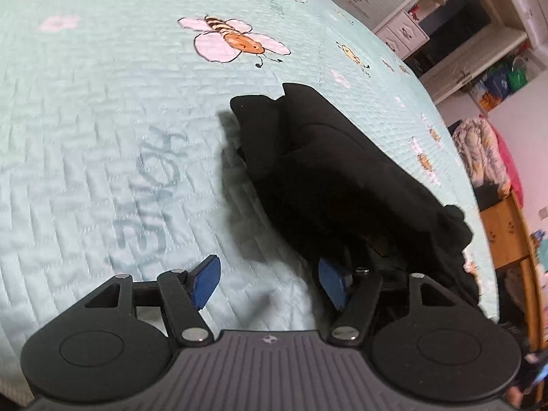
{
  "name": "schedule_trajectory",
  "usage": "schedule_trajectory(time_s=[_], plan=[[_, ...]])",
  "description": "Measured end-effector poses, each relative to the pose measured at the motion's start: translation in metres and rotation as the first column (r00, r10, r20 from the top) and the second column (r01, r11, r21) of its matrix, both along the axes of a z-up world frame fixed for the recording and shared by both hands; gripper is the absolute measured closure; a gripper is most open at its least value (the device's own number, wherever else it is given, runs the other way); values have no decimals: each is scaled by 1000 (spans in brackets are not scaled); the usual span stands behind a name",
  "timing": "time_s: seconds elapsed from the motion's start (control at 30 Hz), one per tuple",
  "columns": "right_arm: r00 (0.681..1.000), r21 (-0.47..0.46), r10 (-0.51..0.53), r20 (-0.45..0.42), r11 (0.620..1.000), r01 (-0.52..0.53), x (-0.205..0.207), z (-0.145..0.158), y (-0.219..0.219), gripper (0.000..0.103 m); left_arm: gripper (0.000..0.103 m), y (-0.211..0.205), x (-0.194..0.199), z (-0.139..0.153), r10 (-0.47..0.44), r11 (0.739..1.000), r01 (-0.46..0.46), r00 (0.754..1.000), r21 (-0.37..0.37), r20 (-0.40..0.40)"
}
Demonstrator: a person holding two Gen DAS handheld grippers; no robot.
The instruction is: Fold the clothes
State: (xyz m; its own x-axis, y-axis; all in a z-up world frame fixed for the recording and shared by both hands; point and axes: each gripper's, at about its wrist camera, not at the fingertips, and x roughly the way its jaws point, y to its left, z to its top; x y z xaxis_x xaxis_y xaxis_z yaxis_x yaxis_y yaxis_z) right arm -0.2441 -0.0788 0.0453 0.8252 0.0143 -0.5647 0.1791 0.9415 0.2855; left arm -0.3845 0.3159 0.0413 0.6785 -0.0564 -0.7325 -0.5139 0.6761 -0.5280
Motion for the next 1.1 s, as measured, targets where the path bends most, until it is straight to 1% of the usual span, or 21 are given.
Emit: schedule_trajectory(time_s=[0.07, 0.13, 0.17, 0.2, 0.27, 0.33, 0.37, 0.4, 0.43, 0.47, 0.53, 0.57, 0.6, 0.7, 0.77, 0.83, 0.97, 1.0, 1.07, 1.1], plan=[[997, -43, 49, 68, 998, -46, -16, 14, 17, 65, 36, -1, 8, -2, -20, 1000, 20, 1000, 16, -1], [985, -58, 124, 119, 991, -118, -28, 24, 37, 61, 35, -2, 17, -4, -21, 999, 20, 1000, 29, 5], [975, -63, 171, 140, 984, -164, -33, 28, 49, 54, 35, -2, 21, -6, -17, 999, 17, 1000, 37, 9], [959, -62, 242, 145, 970, -236, -38, 30, 62, 48, 35, -1, 26, -8, -9, 999, 9, 1000, 44, 10], [915, -43, 383, 124, 924, -381, -41, 29, 87, 46, 35, 4, 34, -13, 23, 999, -24, 1000, 43, 10], [885, -14, 458, 87, 889, -459, -38, 16, 106, 46, 38, 8, 41, -14, 48, 998, -49, 999, 41, 19], [878, -5, 474, 65, 880, -475, -34, 7, 114, 46, 39, 9, 45, -13, 53, 998, -54, 998, 45, 22], [873, 3, 486, 42, 874, -486, -30, -3, 120, 46, 52, 9, 50, -9, 44, 997, -46, 999, 58, 21], [867, 9, 498, 8, 867, -498, -25, -13, 126, 46, 70, 9, 55, -5, 36, 997, -37, 999, 72, 21], [863, 17, 503, -37, 864, -503, -17, -26, 132, 46, 75, 9, 60, -1, 29, 996, -31, 999, 86, 22], [856, -14, 515, -51, 857, -516, -15, -46, 137, 45, 82, 8, 69, 10, 20, 993, -23, 999, 115, 26], [852, -32, 521, -53, 852, -523, -15, -56, 140, 45, 83, 8, 73, 17, 17, 991, -21, 999, 132, 31], [843, -78, 536, -45, 839, -538, -19, -61, 143, 44, 84, 8, 76, 27, 15, 988, -21, 999, 152, 42], [829, -169, 558, -32, 815, -555, -27, -65, 151, 43, 87, 5, 86, 59, 5, 974, -24, 997, 225, 82], [829, -155, 558, -29, 817, -555, -27, -64, 150, 40, 93, 3, 94, 83, 11, 958, -44, 993, 285, 116], [830, -131, 557, -23, 821, -555, -26, -63, 147, 37, 94, -1, 108, 106, -9, 937, -44, 988, 347, 151], [828, -140, 560, -16, 819, -557, -32, -64, 149, 34, 94, -9, 145, 151, -84, 886, -23, 975, 463, 208], [828, -141, 561, -16, 818, -557, -32, -64, 149, 34, 90, -9, 155, 155, -94, 878, -18, 973, 478, 209], [826, -139, 563, -18, 817, -560, -31, -64, 149, 33, 83, -6, 172, 161, -77, 863, -37, 976, 504, 203], [825, -136, 564, -18, 817, -561, -30, -65, 149, 33, 74, -2, 175, 161, -59, 868, -47, 979, 495, 196]])
